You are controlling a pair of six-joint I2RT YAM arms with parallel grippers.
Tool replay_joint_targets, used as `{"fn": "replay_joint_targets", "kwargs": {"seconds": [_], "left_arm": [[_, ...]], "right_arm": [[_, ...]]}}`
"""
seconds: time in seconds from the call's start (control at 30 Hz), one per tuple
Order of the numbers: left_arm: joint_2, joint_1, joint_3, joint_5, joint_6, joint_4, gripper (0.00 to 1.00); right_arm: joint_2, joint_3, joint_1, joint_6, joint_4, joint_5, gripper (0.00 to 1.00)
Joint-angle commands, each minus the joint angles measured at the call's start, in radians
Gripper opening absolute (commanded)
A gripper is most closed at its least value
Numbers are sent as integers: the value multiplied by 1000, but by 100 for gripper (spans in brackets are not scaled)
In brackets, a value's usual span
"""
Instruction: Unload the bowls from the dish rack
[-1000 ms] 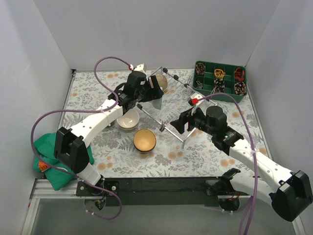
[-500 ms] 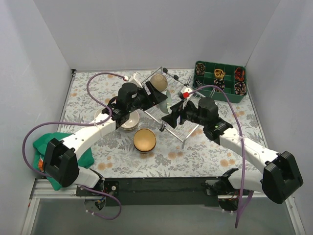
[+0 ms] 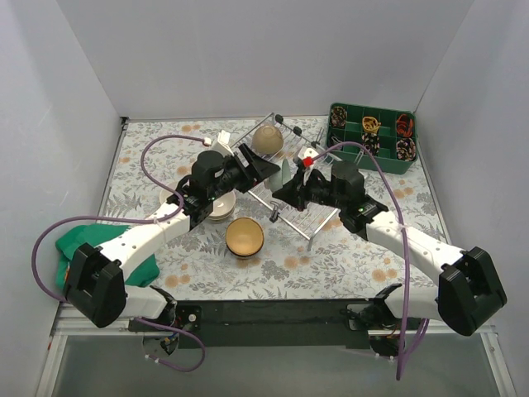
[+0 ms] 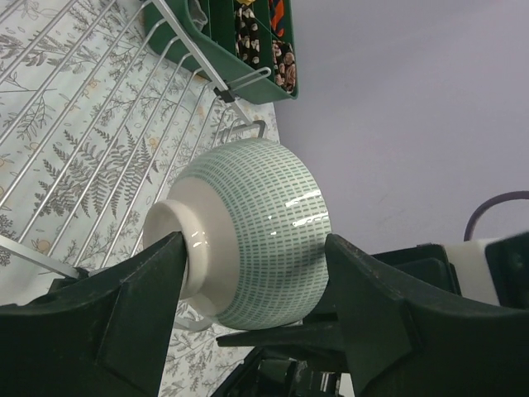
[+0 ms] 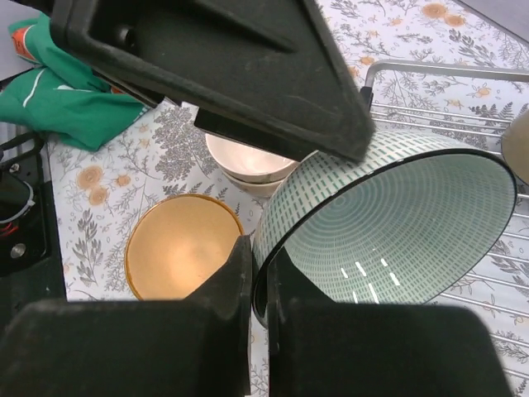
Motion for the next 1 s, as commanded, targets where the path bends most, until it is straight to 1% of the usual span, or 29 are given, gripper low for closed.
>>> {"fn": "replay_joint_targets", "kwargs": {"seconds": [0.0,0.03,0.1,0.13,0.17,0.2,0.23,0.27,0.3,0.33,0.4,0.43,0.47,0.5,0.53,0.57,0.6,0.63,0.7,0.73,0.8,0.83,0.97], "left_arm": [[-86,1,-5,23,23,77,7],[-91,1,-5,17,34,70,23],[-109,1,1,-11,69,36,36],[-115,1,7,-21,124,17,41],[-123,1,19,-40,155,-34,51],[-135,1,42,-84,186,-64,56],[-148,1,52,-115,258,-90,61],[-157,1,59,-148,287,-108,68],[-184,1,68,-223,322,-160,73],[-197,1,73,-254,385,-176,77],[-221,3,75,-328,448,-211,86],[-243,4,75,-398,476,-219,89],[-253,4,73,-443,544,-220,91],[-261,4,70,-480,574,-222,95],[-270,7,59,-548,611,-217,96],[-273,10,53,-580,670,-201,97],[-272,15,43,-609,698,-188,98],[-273,30,23,-644,721,-176,98],[-266,56,21,-643,740,-179,98],[-263,79,22,-638,738,-185,98],[-251,95,18,-647,752,-184,98],[-247,99,18,-656,764,-182,98],[-217,115,10,-722,807,-173,98]], "right_arm": [[-26,50,-10,-27,13,-54,1],[-34,53,-9,-33,-13,-66,1],[-40,68,-6,-46,-48,-71,1],[-46,73,-1,-74,-68,-68,1],[-49,77,7,-87,-115,-65,1],[-54,89,13,-98,-138,-60,1],[-60,96,19,-121,-166,-46,1],[-64,100,36,-130,-212,-37,1],[-69,109,43,-139,-237,-28,1],[-75,114,65,-159,-261,-3,1],[-80,128,88,-182,-344,30,1],[-81,148,117,-191,-384,67,1],[-81,160,134,-213,-422,87,1],[-80,171,149,-222,-486,106,1],[-75,200,190,-230,-526,151,1],[-74,214,213,-245,-560,173,1],[-71,227,235,-248,-626,198,1],[-65,238,278,-251,-657,246,1],[-55,270,322,-256,-723,294,1],[-42,281,365,-254,-784,343,1],[-11,307,408,-244,-850,406,1],[-2,313,451,-239,-904,426,1],[61,318,536,-213,-1005,520,1]]}}
